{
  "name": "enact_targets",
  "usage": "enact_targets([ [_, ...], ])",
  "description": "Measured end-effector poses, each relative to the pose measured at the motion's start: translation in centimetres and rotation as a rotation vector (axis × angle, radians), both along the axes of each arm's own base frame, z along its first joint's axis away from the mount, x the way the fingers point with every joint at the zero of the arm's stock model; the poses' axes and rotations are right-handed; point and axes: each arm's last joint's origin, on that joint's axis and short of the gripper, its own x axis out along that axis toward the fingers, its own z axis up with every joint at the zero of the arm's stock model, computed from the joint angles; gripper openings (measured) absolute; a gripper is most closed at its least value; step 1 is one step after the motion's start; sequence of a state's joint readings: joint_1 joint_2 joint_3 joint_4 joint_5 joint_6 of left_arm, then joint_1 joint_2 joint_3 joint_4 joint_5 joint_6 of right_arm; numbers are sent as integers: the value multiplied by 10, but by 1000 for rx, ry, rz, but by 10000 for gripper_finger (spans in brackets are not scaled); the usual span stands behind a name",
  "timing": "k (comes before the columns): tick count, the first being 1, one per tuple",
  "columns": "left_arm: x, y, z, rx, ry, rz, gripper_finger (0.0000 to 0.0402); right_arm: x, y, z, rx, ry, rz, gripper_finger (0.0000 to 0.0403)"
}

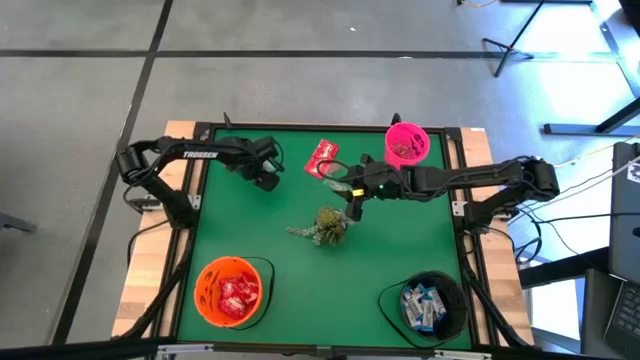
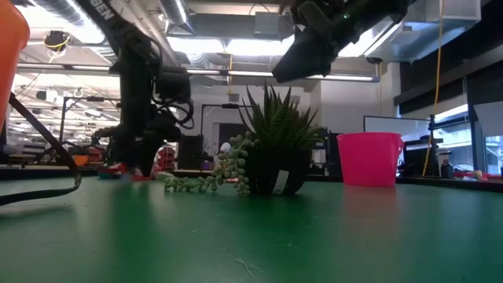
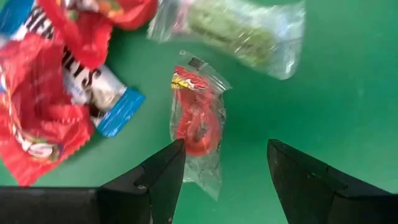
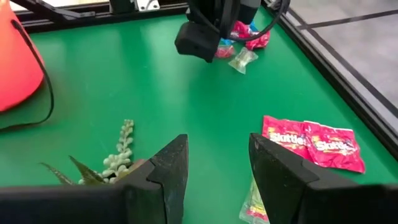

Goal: Sort candy
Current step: Put the orange gummy into the pink bucket

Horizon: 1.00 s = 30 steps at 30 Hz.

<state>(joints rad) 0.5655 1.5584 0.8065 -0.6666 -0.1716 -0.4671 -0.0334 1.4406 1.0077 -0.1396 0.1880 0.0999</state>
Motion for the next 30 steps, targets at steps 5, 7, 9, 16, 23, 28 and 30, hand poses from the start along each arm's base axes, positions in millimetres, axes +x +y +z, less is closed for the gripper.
enact_targets([
  [5,-4,-2,-5,11,23,27,208,1,0,2,-3,-23,1,166],
  [7,-5,-2,-6,9,27,27,192,1,0,2,-4,-26,1,166],
  [9,-5,-3,-6,8,28,27,170,1,0,2,-4,-27,1,166],
  [16,-3,-6,-6,16,31,17,62,1,0,2,-4,-26,1,166],
  [23,-4,-16,16,36,-64,1,6,2,0,3,-4,-34,1,166],
  [28,-6,-33,47,46,-237,-64,1,3,0,5,-8,-54,3,166],
  [30,-6,-44,61,44,-324,-114,1,4,0,6,-18,-73,12,166],
])
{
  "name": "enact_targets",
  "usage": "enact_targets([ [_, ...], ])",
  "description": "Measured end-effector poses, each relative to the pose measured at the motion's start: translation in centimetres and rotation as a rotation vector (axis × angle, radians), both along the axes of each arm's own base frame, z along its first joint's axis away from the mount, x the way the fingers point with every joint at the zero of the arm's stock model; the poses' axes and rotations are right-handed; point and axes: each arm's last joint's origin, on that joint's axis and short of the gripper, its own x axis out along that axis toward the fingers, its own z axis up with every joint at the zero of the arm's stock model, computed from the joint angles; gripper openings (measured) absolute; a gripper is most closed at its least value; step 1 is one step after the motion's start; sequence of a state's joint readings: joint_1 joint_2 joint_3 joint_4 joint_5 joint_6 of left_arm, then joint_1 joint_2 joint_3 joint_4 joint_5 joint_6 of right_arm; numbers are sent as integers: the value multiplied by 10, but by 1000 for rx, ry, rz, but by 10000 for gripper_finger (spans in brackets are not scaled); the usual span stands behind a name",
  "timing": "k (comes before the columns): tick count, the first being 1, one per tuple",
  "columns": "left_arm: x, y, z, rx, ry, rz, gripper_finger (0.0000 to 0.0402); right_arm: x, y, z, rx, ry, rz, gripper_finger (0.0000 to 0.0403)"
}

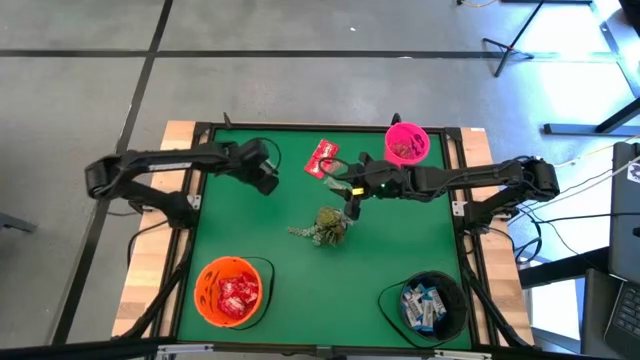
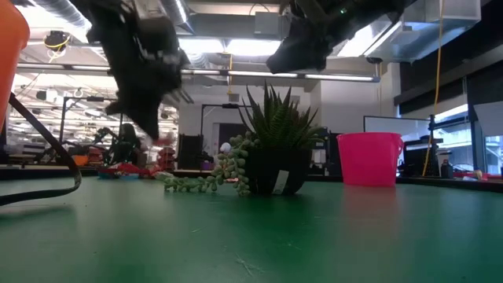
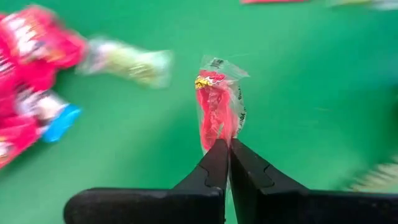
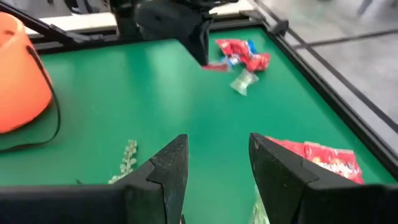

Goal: Sort candy
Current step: Put the orange gummy into the pink bucket

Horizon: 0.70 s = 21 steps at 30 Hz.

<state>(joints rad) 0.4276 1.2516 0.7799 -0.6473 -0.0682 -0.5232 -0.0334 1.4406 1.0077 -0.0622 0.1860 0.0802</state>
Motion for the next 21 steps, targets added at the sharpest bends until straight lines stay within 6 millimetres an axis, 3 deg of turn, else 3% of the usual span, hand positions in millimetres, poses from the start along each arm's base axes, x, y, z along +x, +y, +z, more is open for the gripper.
enact_targets([
  [5,2,-29,28,58,-179,-137,0,4,2,8,-9,-83,92,166],
  [13,15,-63,49,80,-408,-340,0,12,4,20,-80,-236,198,166],
  [21,30,-87,67,149,-623,-507,0,27,7,1,-16,-226,312,166],
])
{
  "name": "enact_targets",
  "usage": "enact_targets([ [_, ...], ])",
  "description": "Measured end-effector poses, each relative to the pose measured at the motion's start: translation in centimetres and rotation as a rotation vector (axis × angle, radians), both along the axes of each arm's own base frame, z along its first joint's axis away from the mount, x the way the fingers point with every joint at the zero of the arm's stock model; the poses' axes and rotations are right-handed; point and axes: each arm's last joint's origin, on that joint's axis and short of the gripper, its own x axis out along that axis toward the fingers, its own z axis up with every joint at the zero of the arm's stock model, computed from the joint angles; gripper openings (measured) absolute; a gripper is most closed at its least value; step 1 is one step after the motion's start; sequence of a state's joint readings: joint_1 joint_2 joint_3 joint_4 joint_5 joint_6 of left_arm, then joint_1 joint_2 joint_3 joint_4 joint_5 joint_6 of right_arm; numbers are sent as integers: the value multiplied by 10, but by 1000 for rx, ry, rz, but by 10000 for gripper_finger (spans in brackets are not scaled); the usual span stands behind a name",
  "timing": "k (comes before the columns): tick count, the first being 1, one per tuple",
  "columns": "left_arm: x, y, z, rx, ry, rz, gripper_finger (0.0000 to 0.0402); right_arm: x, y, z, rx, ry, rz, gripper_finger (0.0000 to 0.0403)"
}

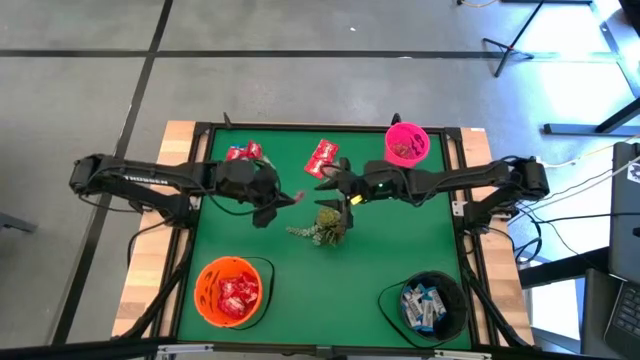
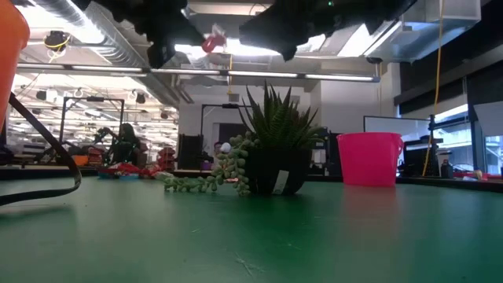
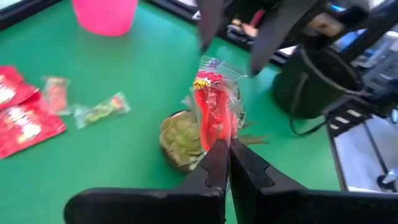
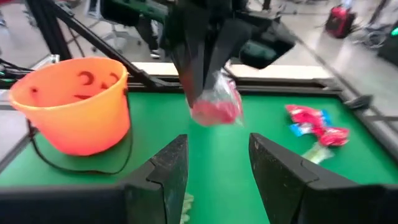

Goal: Sort candy
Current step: Put the orange gummy into the pink bucket

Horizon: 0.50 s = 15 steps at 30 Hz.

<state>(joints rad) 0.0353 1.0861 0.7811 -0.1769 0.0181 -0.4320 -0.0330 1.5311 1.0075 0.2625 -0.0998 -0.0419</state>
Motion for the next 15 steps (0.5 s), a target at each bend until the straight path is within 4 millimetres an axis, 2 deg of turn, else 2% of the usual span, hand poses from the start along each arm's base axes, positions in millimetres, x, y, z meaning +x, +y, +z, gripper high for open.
enact_targets([
  [9,4,-12,2,5,-39,-52,0,15,2,-9,79,-85,87,166],
  [15,4,-16,4,8,-56,-66,0,16,2,-9,79,-91,86,166],
])
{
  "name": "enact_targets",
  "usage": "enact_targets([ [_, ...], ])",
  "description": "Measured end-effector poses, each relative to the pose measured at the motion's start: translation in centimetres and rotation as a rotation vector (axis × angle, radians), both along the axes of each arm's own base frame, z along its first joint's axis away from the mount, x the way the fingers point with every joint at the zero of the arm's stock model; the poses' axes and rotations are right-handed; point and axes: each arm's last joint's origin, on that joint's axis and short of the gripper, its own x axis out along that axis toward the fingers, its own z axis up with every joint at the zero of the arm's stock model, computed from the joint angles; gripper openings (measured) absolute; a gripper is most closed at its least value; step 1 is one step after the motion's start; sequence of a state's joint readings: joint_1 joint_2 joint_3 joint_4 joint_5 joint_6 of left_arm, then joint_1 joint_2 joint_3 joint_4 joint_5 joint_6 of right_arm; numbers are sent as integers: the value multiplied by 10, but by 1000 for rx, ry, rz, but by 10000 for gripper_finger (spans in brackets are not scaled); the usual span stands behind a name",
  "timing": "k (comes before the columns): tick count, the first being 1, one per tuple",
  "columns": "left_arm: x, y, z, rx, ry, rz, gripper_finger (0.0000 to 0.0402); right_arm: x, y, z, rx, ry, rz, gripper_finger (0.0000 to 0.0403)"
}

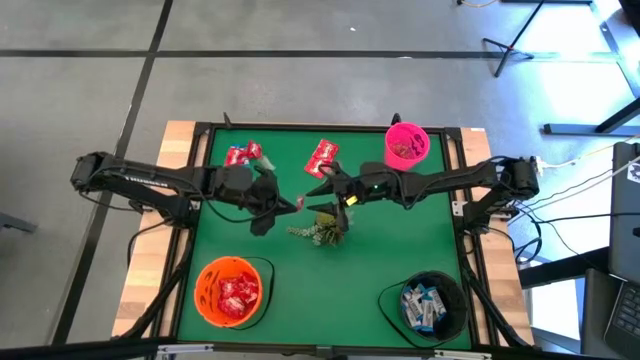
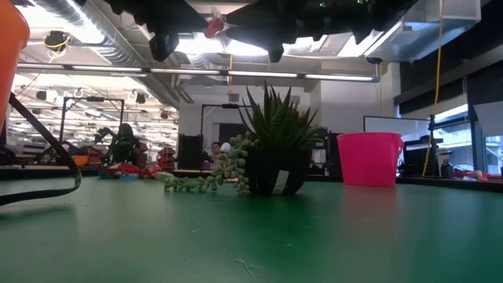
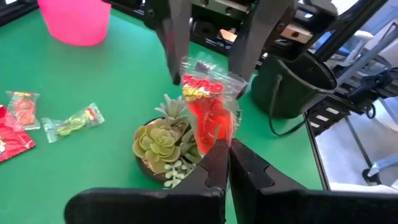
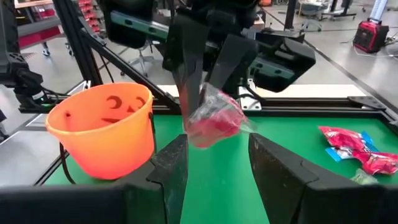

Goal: Sort candy
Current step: Put the orange gummy into the pink bucket

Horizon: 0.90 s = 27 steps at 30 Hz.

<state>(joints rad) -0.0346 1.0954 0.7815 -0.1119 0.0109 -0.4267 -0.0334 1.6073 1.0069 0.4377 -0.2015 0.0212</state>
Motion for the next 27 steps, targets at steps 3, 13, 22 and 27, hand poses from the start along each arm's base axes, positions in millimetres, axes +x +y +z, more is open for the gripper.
enact_targets([
  [3,0,-3,0,-1,-1,-12,0,0,-1,0,-5,1,-29,166],
  [13,-1,-10,-1,7,6,-17,0,0,1,1,22,-5,25,166],
  [22,6,-10,-8,21,30,16,0,0,1,3,36,-30,41,166],
  [27,14,-10,-15,15,44,19,0,0,2,2,43,-15,63,166],
])
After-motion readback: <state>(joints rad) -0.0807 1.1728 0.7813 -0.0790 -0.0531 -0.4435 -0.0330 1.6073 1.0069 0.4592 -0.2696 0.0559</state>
